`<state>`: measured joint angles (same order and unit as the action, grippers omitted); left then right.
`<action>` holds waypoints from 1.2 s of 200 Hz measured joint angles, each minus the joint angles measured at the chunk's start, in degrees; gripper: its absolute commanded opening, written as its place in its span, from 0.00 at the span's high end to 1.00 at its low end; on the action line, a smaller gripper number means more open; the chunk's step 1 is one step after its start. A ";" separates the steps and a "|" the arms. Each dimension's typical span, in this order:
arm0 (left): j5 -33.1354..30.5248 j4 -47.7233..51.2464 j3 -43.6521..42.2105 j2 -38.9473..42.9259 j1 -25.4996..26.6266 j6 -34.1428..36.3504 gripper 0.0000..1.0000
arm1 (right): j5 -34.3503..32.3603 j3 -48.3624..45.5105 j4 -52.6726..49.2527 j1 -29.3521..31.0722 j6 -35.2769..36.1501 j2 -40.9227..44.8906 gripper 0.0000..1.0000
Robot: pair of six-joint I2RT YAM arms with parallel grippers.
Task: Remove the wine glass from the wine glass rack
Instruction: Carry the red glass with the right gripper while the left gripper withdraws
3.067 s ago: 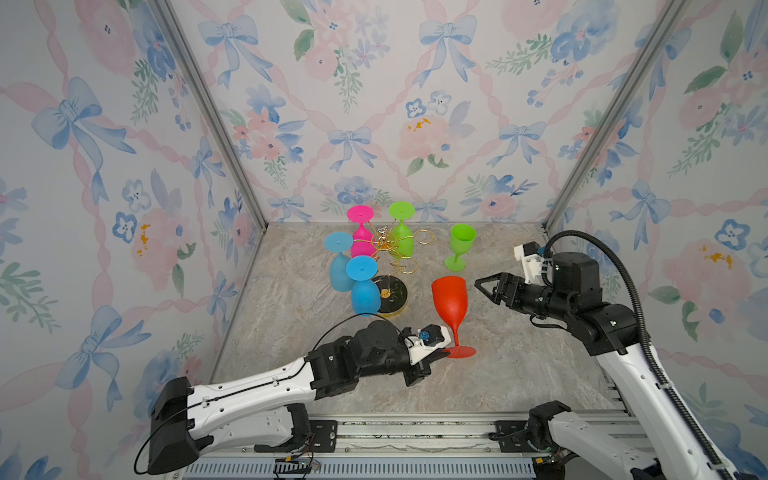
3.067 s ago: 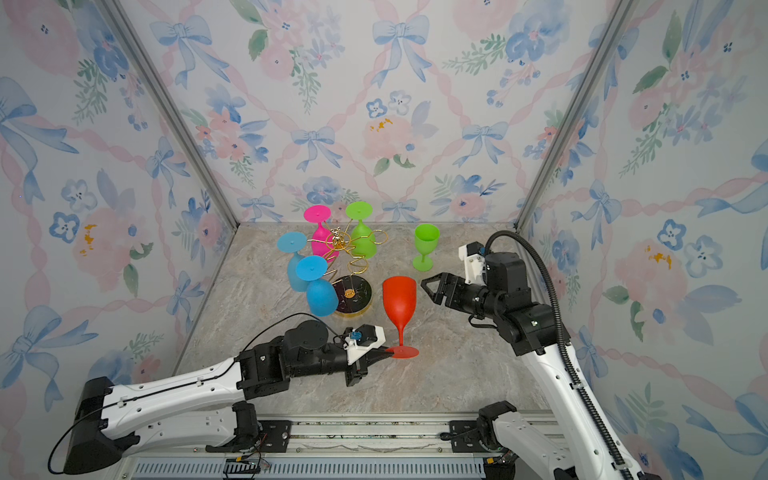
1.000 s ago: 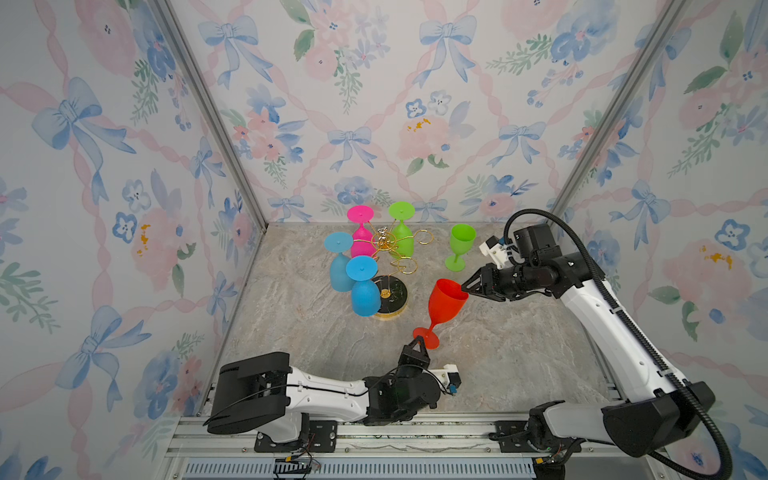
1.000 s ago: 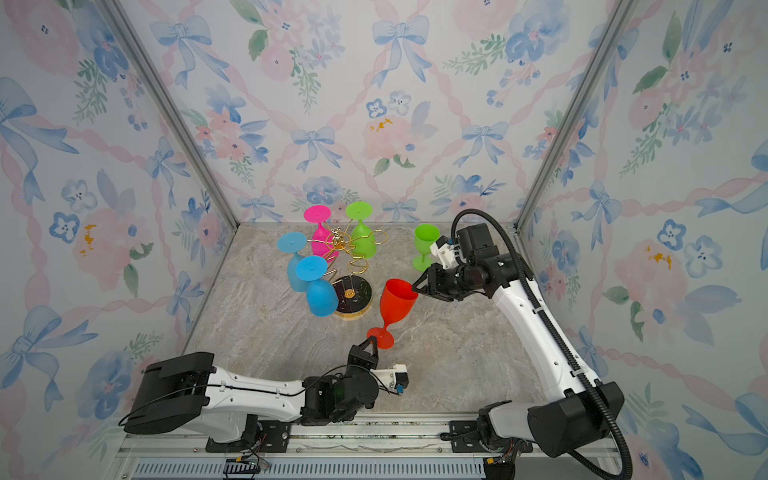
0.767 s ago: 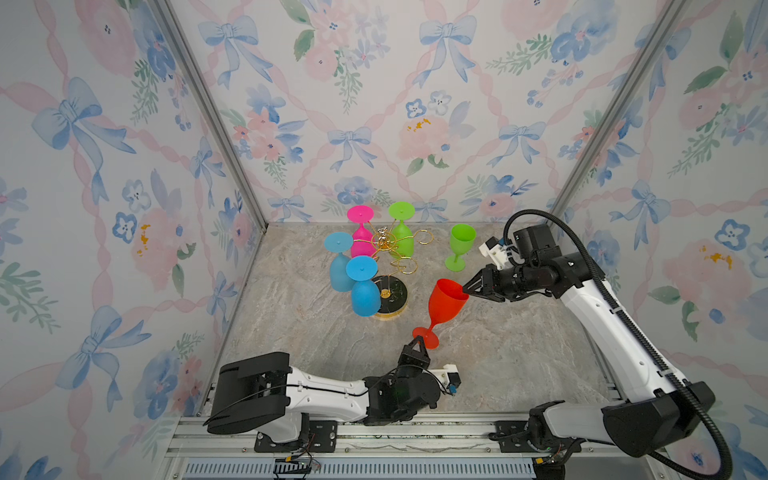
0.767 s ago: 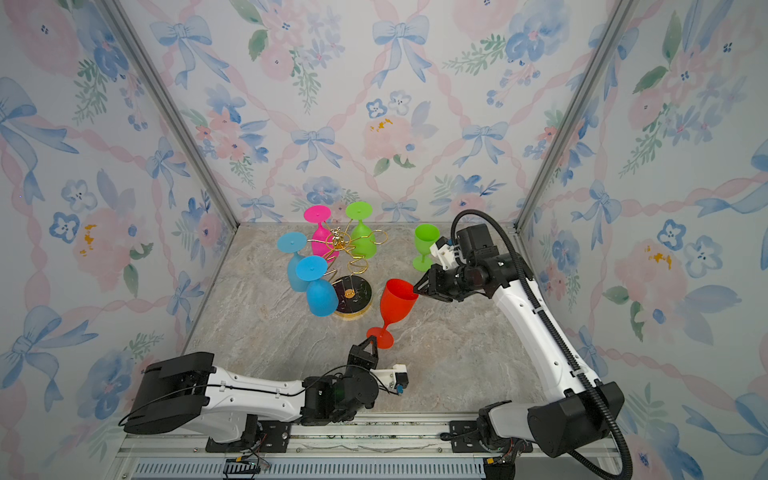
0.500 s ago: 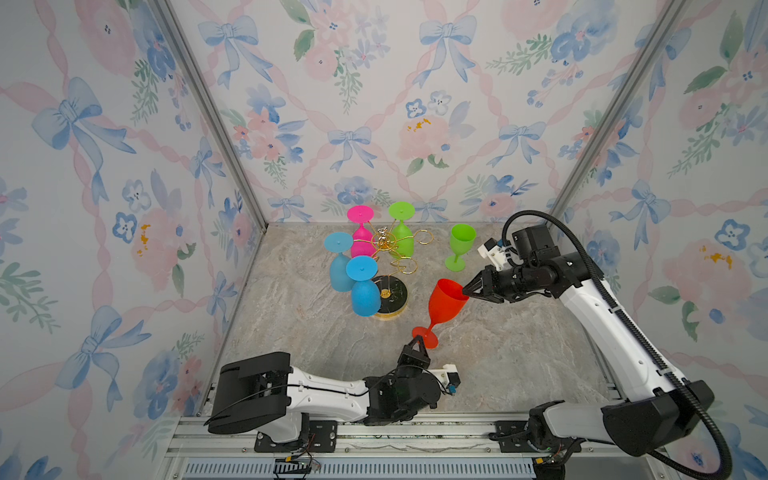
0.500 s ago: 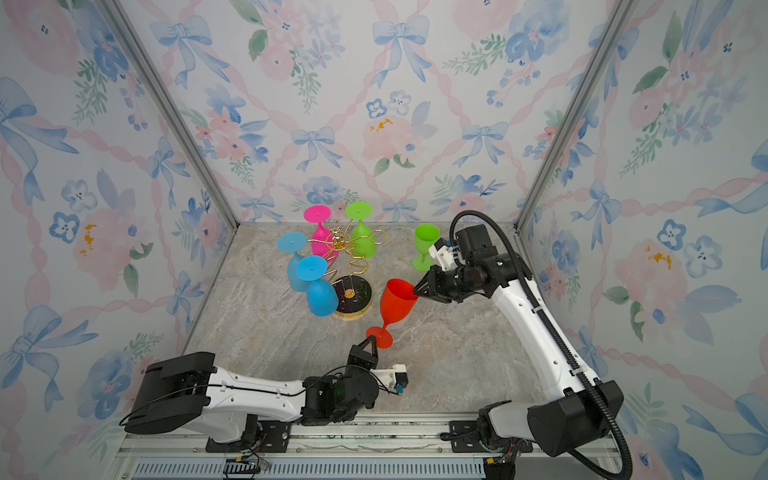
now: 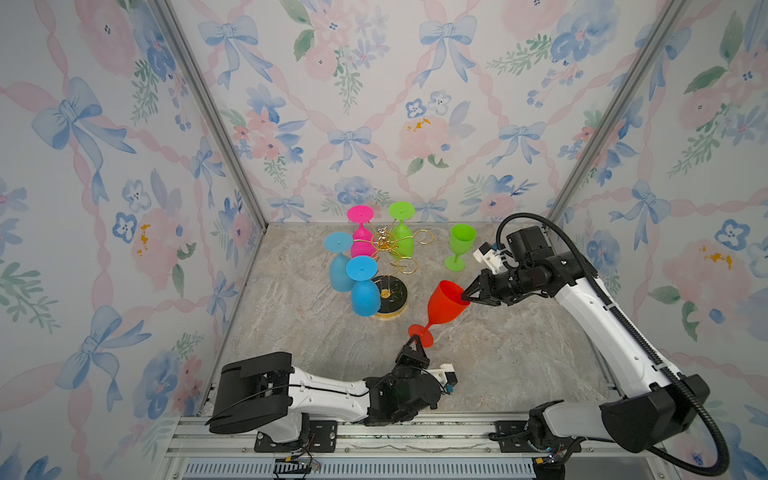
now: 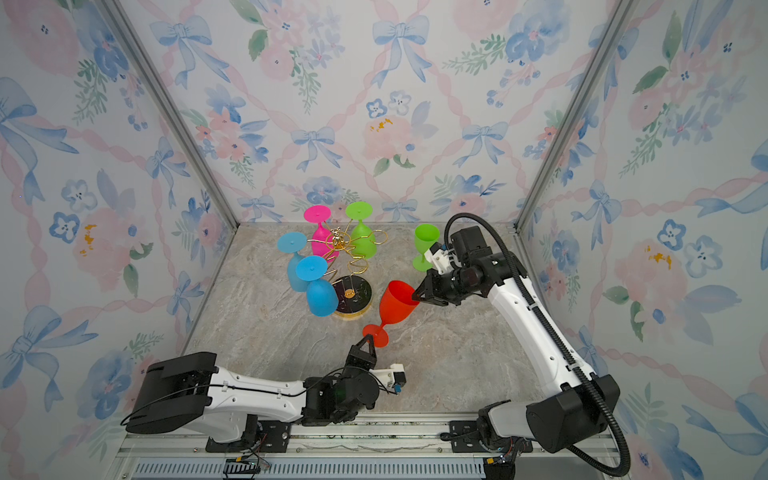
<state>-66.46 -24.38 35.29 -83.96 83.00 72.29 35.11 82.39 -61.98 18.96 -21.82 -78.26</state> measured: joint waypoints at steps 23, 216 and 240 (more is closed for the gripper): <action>-0.37 -0.46 -0.70 0.00 0.26 0.96 1.00 | -0.90 0.00 -0.87 0.02 0.00 -0.90 0.96; 4.09 -1.27 -2.95 3.37 2.34 -2.10 0.43 | -2.67 1.40 -3.63 0.11 1.75 -3.15 1.00; 5.31 -1.27 -2.93 4.90 2.82 -5.01 0.37 | -3.72 1.40 -3.26 -0.81 1.73 -2.58 1.00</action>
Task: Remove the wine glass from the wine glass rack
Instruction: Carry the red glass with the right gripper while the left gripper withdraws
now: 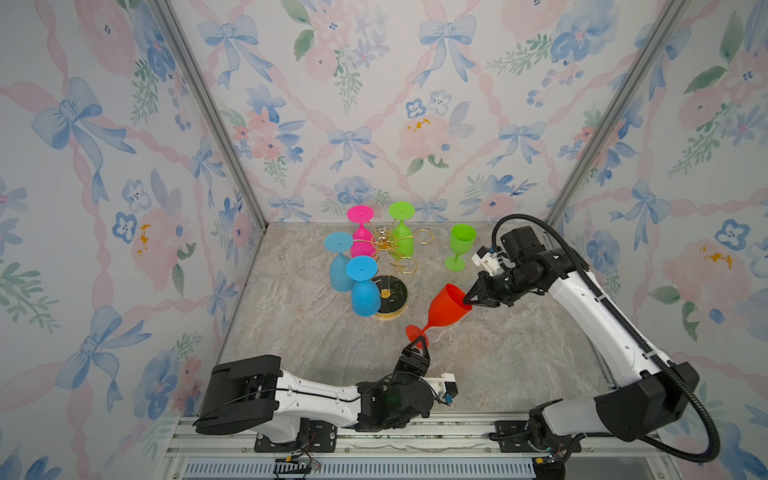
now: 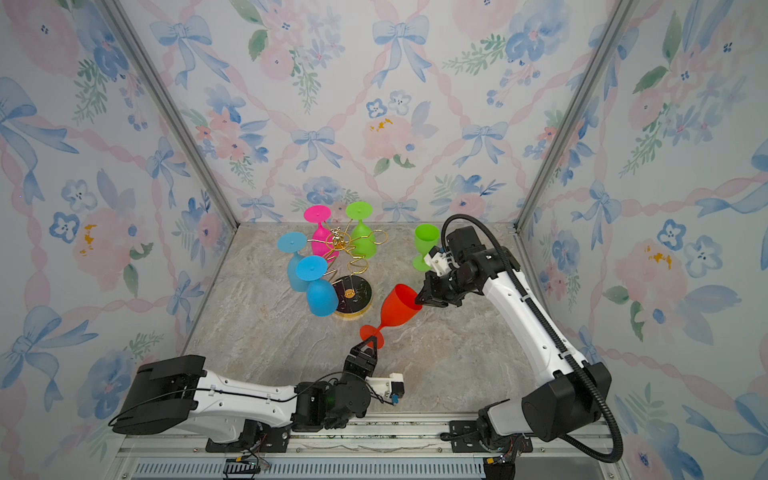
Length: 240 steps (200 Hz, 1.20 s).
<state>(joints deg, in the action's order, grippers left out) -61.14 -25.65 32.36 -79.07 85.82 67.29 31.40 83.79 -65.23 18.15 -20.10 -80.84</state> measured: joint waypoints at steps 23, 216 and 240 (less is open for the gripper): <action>1.57 0.09 0.04 1.84 0.15 -3.52 0.33 | -1.68 -0.02 0.92 -1.22 0.00 1.25 1.00; 11.65 25.22 1.25 37.40 -3.65 -65.05 0.08 | -33.77 3.93 4.70 -8.63 7.30 -0.83 1.00; 12.37 28.04 1.16 40.79 -7.87 -69.29 0.08 | -38.34 6.05 4.90 -8.81 7.76 -4.20 1.00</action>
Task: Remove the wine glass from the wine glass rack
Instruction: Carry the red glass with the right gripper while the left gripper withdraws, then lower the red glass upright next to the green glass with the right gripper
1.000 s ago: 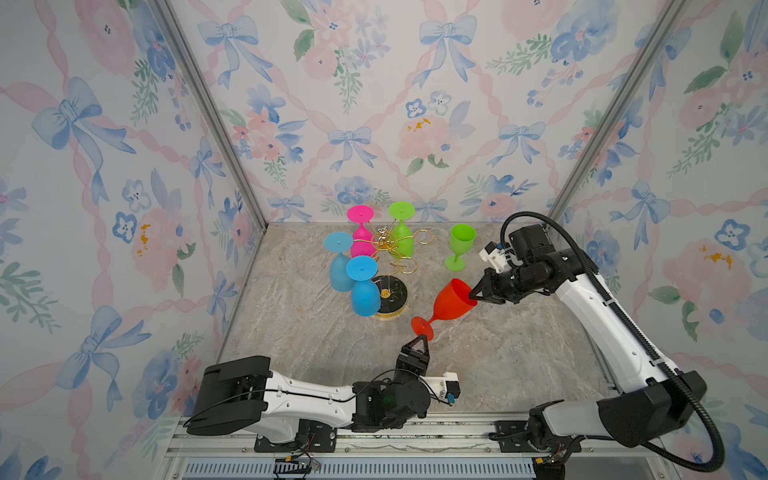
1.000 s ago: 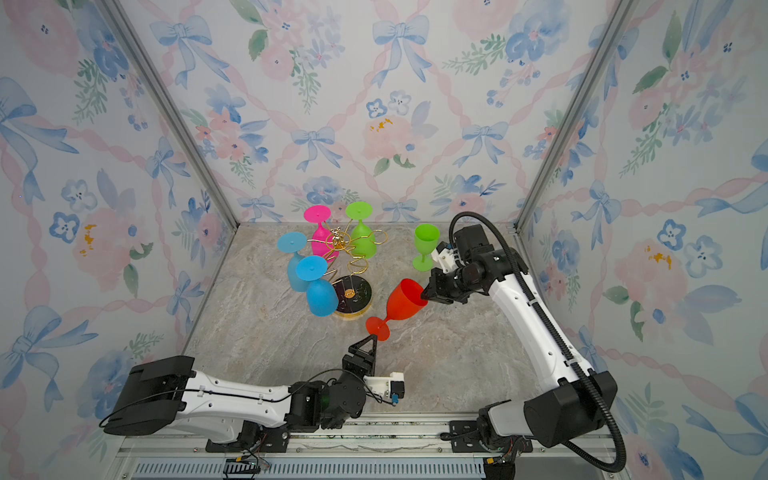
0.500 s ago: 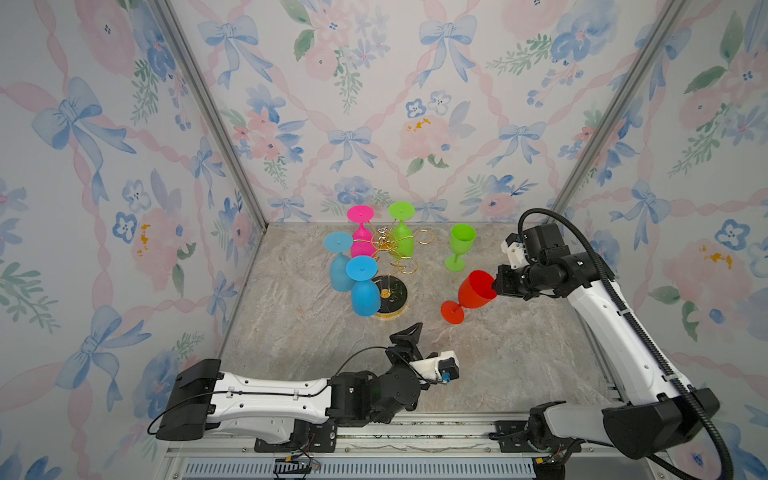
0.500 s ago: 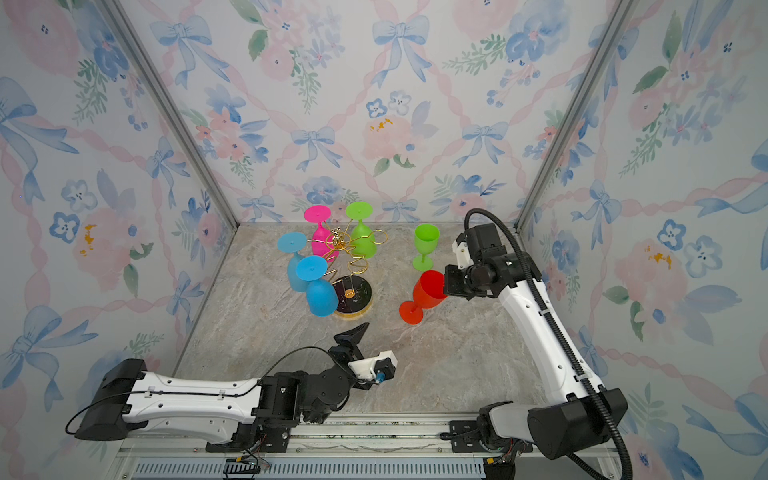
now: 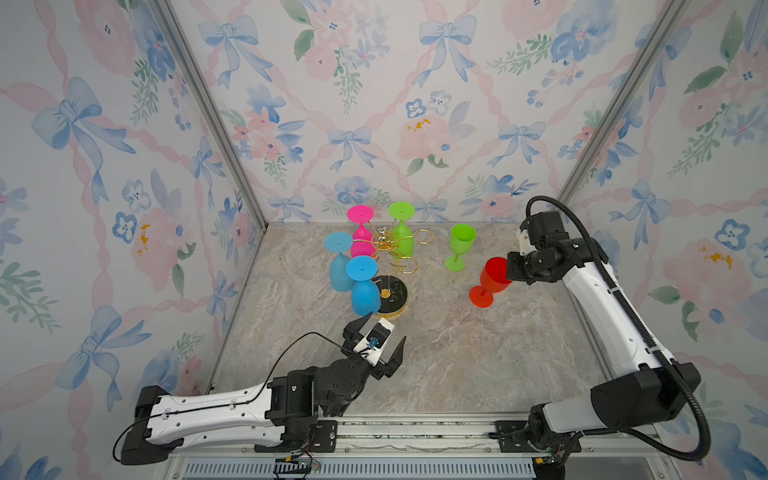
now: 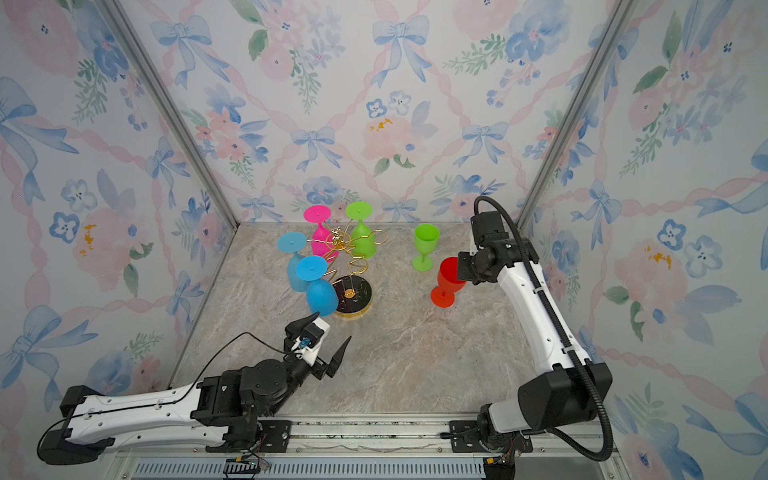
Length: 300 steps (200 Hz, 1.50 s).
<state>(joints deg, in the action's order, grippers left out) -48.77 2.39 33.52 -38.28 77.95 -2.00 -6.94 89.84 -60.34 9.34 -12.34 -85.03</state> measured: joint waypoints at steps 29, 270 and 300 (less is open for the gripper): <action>0.92 3.06 0.00 0.92 -3.76 -3.54 0.09 | -2.99 2.80 -0.04 -0.81 0.09 -4.39 1.00; 11.39 14.21 0.04 5.90 -40.52 -16.74 0.08 | 0.09 40.76 -2.80 -7.17 0.39 -39.41 1.00; 13.14 14.25 0.04 5.84 -45.81 -17.29 0.08 | 0.55 44.65 -4.46 -7.21 0.37 -42.82 1.00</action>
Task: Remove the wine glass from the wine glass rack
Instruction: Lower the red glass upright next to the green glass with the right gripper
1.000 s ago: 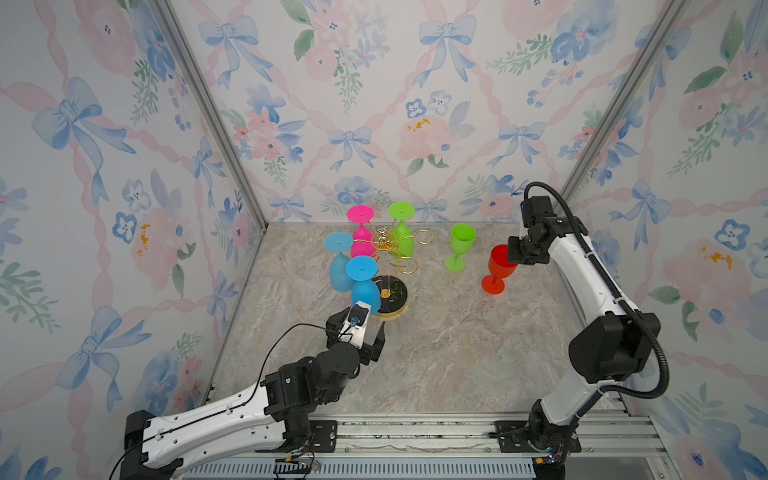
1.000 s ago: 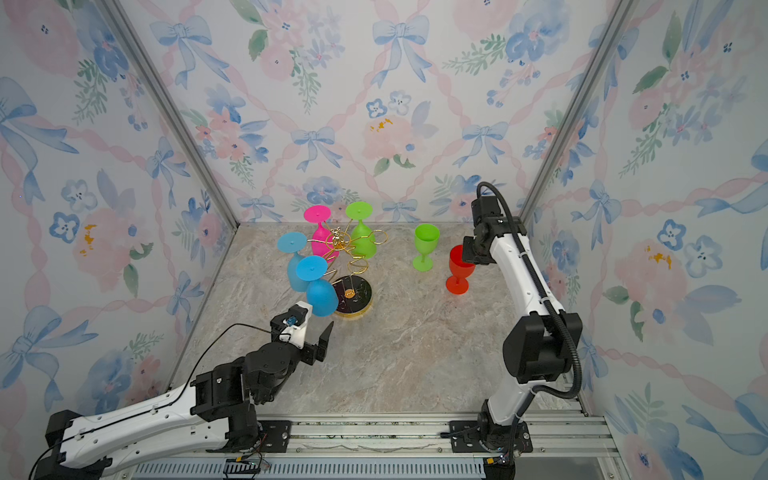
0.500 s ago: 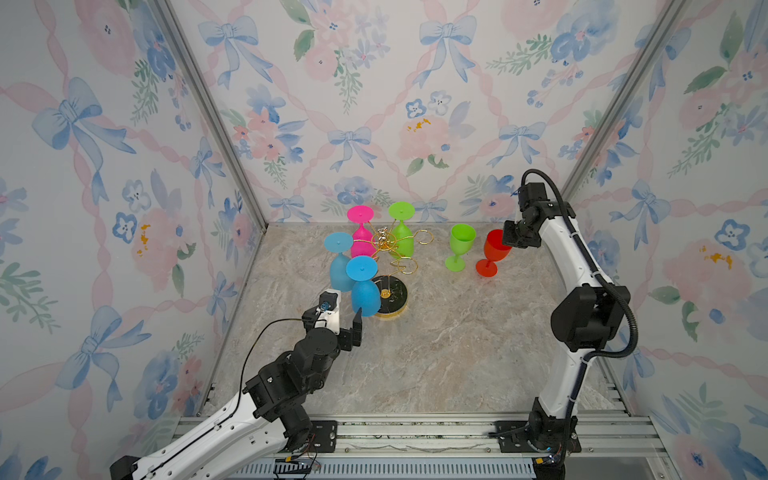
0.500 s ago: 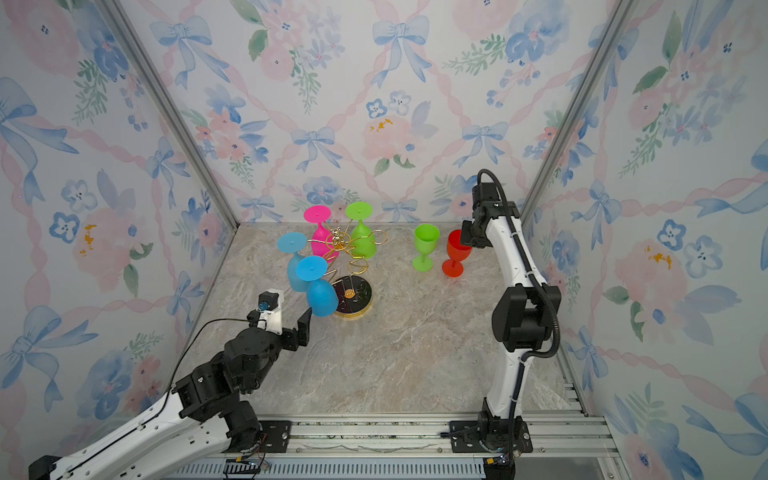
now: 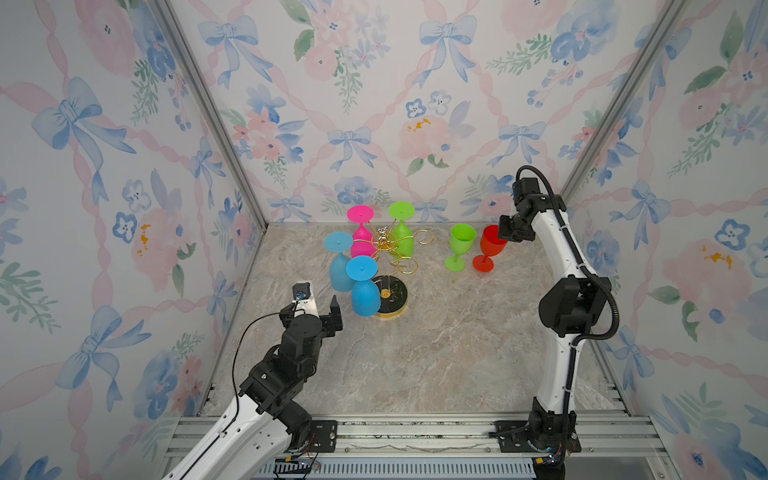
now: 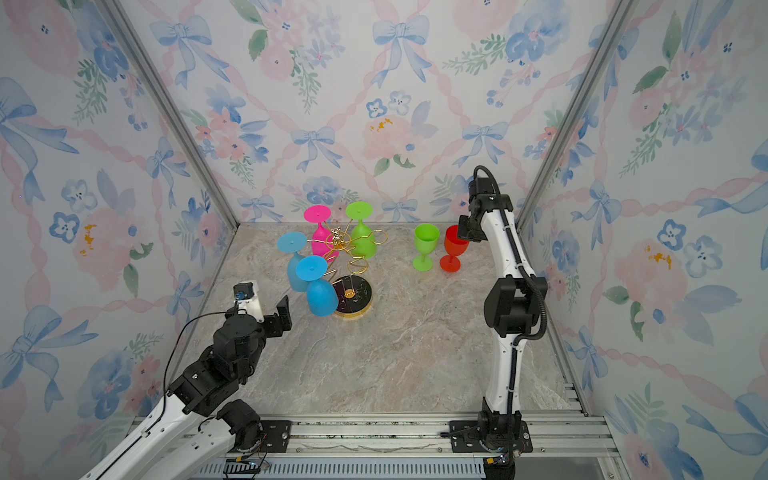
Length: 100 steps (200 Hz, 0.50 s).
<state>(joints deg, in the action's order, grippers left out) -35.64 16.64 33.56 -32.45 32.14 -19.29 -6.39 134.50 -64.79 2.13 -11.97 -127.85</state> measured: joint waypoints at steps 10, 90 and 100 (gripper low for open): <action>0.44 -0.02 0.00 0.00 -1.33 -0.13 0.09 | 0.26 1.16 -0.52 -0.07 0.00 -1.01 1.00; 2.64 -0.04 0.00 -0.35 -4.07 -0.48 0.09 | 1.29 4.85 -2.34 -0.26 -0.66 -4.20 1.00; 2.73 -0.02 0.00 -0.35 -4.13 -0.48 0.09 | 1.31 5.11 -2.36 -0.26 -0.68 -4.46 1.00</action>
<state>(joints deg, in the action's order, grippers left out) -32.91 16.62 33.56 -32.80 28.01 -19.77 -5.08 139.61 -67.16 1.87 -12.64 -132.31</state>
